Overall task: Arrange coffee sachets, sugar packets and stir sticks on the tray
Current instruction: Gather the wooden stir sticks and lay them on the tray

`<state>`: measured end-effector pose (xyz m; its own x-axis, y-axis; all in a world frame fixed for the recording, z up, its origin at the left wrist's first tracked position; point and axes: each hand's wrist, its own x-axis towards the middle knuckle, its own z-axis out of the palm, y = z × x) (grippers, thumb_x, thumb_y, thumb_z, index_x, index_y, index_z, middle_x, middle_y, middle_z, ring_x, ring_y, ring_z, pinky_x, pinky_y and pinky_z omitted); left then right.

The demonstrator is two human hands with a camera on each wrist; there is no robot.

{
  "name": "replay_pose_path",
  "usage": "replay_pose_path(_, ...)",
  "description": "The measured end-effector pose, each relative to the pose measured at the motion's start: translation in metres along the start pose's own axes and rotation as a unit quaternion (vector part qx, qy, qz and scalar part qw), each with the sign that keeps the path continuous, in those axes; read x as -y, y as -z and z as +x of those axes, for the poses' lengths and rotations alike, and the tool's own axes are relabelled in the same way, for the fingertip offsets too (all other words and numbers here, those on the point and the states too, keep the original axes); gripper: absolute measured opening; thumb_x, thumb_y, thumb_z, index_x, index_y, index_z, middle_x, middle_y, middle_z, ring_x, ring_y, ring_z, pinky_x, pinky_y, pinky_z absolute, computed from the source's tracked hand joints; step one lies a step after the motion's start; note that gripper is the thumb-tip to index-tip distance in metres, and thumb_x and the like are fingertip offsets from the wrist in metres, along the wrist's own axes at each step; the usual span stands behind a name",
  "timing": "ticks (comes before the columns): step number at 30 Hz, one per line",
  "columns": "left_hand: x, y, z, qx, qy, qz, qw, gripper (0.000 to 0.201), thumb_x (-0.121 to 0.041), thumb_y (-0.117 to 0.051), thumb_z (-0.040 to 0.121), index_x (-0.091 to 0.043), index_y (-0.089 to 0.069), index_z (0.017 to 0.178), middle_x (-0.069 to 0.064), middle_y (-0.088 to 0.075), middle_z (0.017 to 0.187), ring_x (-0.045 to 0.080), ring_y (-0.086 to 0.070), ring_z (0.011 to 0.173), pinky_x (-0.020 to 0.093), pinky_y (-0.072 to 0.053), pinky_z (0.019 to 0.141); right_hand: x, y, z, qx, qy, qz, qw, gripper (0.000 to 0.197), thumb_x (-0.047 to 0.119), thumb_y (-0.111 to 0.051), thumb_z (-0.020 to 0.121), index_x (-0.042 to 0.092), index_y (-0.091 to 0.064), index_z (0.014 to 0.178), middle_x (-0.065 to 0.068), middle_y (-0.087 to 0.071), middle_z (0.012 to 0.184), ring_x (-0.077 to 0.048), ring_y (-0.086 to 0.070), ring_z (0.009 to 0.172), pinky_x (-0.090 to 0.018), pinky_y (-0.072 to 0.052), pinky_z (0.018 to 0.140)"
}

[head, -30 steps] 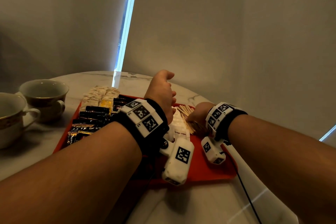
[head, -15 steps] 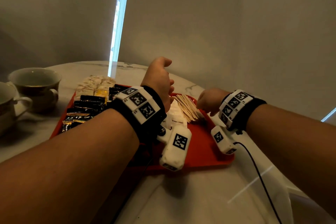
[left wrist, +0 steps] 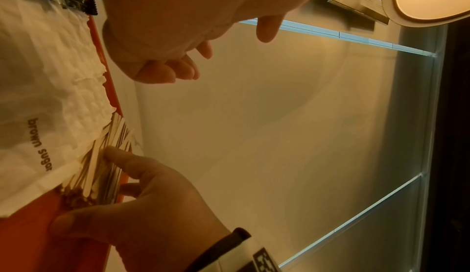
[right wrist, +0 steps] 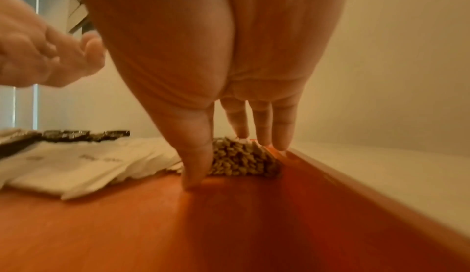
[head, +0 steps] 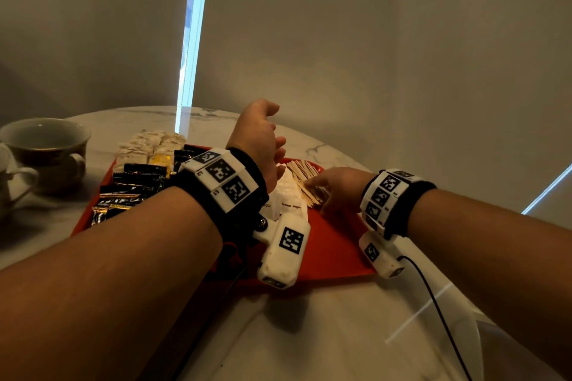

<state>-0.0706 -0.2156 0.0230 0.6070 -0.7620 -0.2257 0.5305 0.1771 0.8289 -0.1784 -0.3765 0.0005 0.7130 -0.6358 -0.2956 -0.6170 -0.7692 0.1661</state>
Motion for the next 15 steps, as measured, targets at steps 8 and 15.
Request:
replay_pose_path(8, 0.0, 0.002, 0.002, -0.007, 0.002, -0.002, 1.0, 0.04, -0.047, -0.052, 0.092, -0.017, -0.057, 0.117, 0.009, -0.062, 0.115, 0.023, -0.057, 0.097, 0.04, -0.045, 0.074, 0.003, 0.002, 0.003, -0.038, -0.003, 0.007, 0.999, 0.071, 0.032, -0.08, 0.083, 0.04, -0.047, 0.147, 0.001, -0.05, 0.146, -0.022, -0.05, 0.128, -0.032, -0.046, 0.099)
replay_pose_path(15, -0.001, 0.002, 0.004, -0.01, -0.002, -0.005, 1.0, 0.038, -0.048, -0.052, 0.091, -0.018, -0.057, 0.114, 0.008, -0.062, 0.111, 0.022, -0.057, 0.094, 0.04, -0.045, 0.071, 0.006, 0.015, -0.009, -0.016, 0.003, 0.053, 0.998, 0.008, 0.027, -0.074, 0.086, 0.026, -0.072, 0.093, 0.005, -0.071, 0.094, -0.015, -0.066, 0.089, -0.027, -0.054, 0.073)
